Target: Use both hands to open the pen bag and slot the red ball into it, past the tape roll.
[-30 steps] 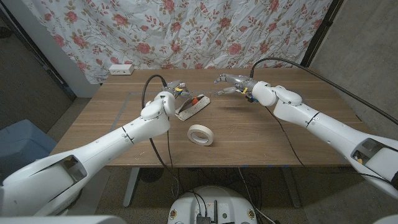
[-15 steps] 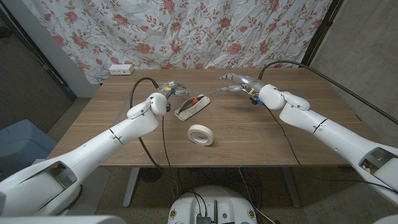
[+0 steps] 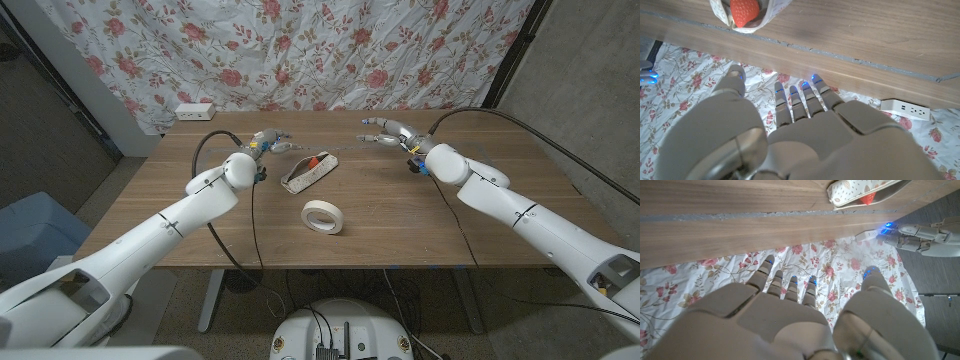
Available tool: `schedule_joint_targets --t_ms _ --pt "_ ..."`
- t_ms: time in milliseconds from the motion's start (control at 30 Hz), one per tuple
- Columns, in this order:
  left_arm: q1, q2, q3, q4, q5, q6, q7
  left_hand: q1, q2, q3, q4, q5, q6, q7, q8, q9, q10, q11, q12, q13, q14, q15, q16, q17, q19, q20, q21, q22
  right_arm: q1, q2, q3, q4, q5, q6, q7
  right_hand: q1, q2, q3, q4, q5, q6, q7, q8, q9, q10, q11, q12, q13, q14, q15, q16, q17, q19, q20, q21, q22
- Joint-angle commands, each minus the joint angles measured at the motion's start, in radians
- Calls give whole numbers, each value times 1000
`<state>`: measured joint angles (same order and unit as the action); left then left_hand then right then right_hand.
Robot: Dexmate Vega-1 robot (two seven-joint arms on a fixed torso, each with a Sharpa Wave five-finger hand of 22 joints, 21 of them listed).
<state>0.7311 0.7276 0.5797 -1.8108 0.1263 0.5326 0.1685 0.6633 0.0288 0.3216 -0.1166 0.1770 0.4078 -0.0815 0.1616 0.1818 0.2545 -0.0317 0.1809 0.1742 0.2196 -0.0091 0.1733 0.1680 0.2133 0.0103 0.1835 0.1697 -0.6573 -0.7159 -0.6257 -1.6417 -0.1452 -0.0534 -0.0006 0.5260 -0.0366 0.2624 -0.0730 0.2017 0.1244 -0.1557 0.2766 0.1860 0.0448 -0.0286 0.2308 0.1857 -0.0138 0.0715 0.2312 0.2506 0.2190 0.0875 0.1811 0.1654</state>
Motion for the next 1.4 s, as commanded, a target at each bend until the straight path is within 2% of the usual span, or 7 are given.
schedule_joint_targets --t_ms 33,167,333,467,733,1033,1400 --pt "51 -2 -71 52 -166 -162 63 -41 33 -1 19 -1 -32 -5 6 1 -17 10 2 4 -16 9 2 7 -13 4 0 4 -104 0 94 -2 163 48 -58 -24 0 -6 4 -5 4 3 -5 -1 25 5 1 3 4 7 4 -2 -5 1 -1 1" --pt "49 -8 -74 117 -201 -255 51 -89 63 -2 40 -2 -77 -28 4 -2 -29 -1 3 4 -28 12 3 8 -26 9 0 4 -144 3 127 -14 231 57 -79 -44 1 -13 11 -12 3 3 -12 -2 33 4 0 2 2 2 2 -5 -18 2 -4 2" --pt "49 -22 -77 180 -234 -345 47 -120 75 -3 48 -1 -109 -30 5 -3 -53 2 -1 3 -53 16 -1 6 -46 6 -2 3 -170 25 148 3 285 95 -113 -64 5 -19 18 -17 -3 5 -22 -4 39 4 -2 1 5 -3 2 -7 -22 -5 -2 2" --pt "55 -48 -92 259 -285 -466 35 -187 115 4 65 5 -213 -67 3 -7 -105 0 -3 2 -111 20 -5 4 -83 -5 -3 2 -190 46 166 18 326 122 -143 -75 9 -21 22 -20 -3 8 -26 -5 43 1 -4 1 7 -7 3 -8 -23 -7 -1 2" --pt "52 -81 -90 357 -305 -614 36 -240 125 5 79 7 -290 -24 0 -9 -134 -2 -1 1 -153 8 -3 4 -114 -17 -4 1 -218 49 179 13 364 128 -171 -98 16 -27 31 -23 2 23 -34 -6 55 3 -5 0 16 -15 5 -10 -20 -14 2 2" --pt "66 -123 -106 414 -349 -697 58 -273 125 4 86 8 -332 20 3 -10 -145 -3 1 1 -168 -4 -1 4 -128 -23 -3 1 -237 84 191 65 428 194 -178 -127 21 -35 41 -24 14 52 -40 -8 59 7 -10 -1 19 -21 5 -12 -15 -17 5 2" --pt "70 -202 -134 516 -441 -802 60 -296 132 9 92 11 -305 37 19 -10 -133 4 8 0 -163 -8 4 3 -131 -24 0 0 -249 145 221 172 521 332 -166 -165 32 -44 57 -21 25 62 -48 -8 71 14 -13 -1 24 -32 6 -14 -13 -21 5 2"
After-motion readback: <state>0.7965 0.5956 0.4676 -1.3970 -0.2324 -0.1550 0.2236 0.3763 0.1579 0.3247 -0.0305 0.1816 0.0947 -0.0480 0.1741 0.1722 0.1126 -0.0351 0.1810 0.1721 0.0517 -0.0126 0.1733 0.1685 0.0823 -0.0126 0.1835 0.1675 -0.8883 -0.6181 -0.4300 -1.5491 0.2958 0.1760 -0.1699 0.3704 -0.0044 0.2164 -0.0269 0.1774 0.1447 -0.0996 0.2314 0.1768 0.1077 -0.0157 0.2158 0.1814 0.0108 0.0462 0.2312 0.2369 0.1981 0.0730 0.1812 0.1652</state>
